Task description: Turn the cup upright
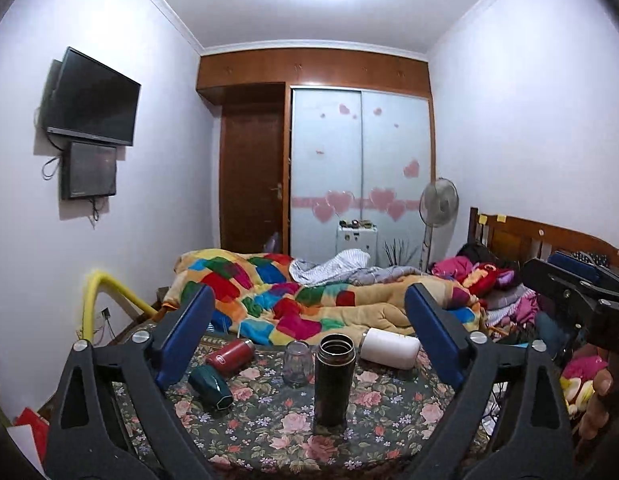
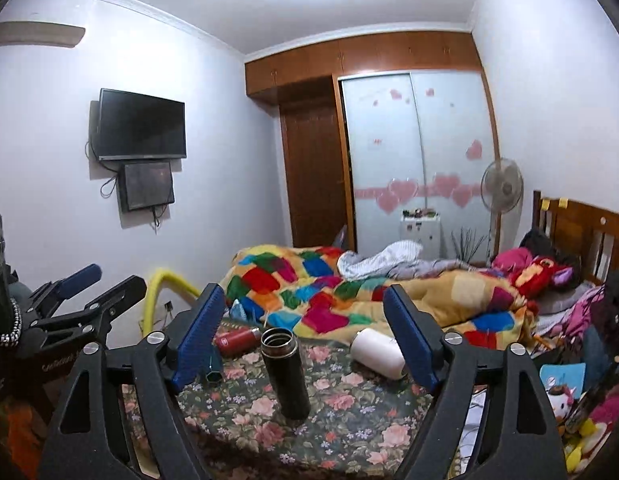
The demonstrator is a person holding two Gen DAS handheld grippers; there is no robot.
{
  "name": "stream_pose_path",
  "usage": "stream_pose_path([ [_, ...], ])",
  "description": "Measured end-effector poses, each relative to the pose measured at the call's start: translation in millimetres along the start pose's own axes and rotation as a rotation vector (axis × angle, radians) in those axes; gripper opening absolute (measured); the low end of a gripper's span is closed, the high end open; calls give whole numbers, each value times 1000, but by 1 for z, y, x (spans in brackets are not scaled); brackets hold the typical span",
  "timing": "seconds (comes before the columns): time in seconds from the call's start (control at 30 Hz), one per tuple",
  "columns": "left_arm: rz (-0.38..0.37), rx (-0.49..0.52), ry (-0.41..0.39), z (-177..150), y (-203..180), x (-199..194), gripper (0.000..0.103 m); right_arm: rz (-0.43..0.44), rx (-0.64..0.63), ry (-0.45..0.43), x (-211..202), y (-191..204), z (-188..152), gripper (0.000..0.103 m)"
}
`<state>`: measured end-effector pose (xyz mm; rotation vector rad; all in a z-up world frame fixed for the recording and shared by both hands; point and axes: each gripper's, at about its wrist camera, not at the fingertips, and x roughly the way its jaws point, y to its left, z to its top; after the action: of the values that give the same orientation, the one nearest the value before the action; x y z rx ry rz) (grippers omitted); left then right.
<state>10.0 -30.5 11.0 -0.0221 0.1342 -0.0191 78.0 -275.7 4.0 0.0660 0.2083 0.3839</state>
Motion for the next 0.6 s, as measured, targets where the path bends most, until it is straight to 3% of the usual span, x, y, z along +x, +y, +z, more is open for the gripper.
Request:
stream_pose_path([
  [0.13,19,-10,-10,-2,3,-6,103,-29,-14,-21,-6,7,-3,98],
  [0.23,32,-19,-12,-6,5,-11,103,-49,-27,-23,-6,10,-6,103],
  [0.6,34,-21,-2,-10,3,-21,103,-44,-16,-2,-13,10,-11,103],
])
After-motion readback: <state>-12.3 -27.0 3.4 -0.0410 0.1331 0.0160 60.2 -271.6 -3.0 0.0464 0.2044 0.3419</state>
